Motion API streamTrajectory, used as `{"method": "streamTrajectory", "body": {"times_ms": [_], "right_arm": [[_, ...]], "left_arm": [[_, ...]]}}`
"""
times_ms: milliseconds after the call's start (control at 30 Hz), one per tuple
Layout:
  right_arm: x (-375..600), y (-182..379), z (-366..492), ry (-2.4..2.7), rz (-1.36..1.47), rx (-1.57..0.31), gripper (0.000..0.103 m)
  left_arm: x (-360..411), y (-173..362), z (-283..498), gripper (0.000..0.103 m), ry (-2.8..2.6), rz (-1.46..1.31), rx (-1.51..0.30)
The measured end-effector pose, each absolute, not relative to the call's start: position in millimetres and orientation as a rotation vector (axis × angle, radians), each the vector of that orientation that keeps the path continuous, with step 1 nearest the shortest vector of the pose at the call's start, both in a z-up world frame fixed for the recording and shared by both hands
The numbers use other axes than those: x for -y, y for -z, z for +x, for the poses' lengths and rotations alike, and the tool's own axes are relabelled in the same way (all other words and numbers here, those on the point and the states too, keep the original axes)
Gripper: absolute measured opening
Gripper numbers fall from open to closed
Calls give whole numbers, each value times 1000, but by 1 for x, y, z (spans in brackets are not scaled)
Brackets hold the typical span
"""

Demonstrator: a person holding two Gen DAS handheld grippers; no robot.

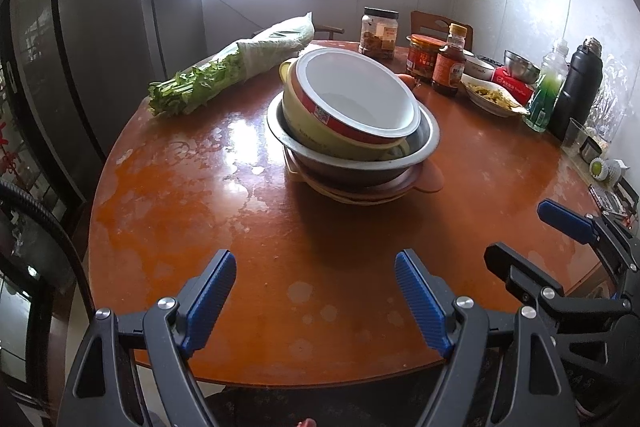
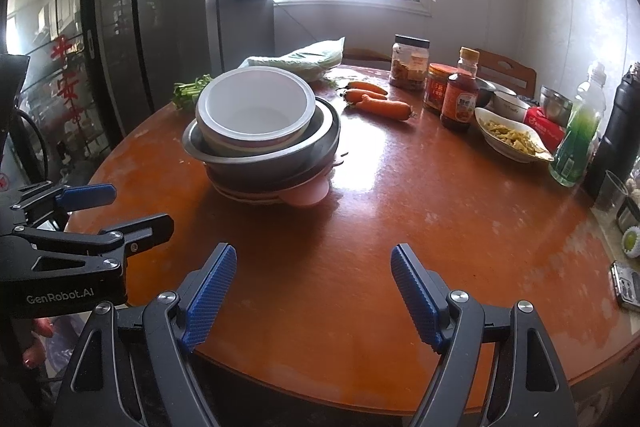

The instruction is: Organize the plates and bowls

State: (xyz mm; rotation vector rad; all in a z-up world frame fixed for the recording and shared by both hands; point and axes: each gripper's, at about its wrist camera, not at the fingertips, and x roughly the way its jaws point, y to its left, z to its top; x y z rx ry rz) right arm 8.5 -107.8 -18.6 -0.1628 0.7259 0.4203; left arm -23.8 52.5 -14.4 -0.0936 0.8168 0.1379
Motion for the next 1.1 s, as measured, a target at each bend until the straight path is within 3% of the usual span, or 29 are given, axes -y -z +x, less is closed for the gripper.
{"method": "streamTrajectory", "body": {"times_ms": [1100], "right_arm": [[109, 17, 8, -401, -166, -724, 81]], "left_arm": [[-52, 13, -23, 81, -148, -77, -818]]}}
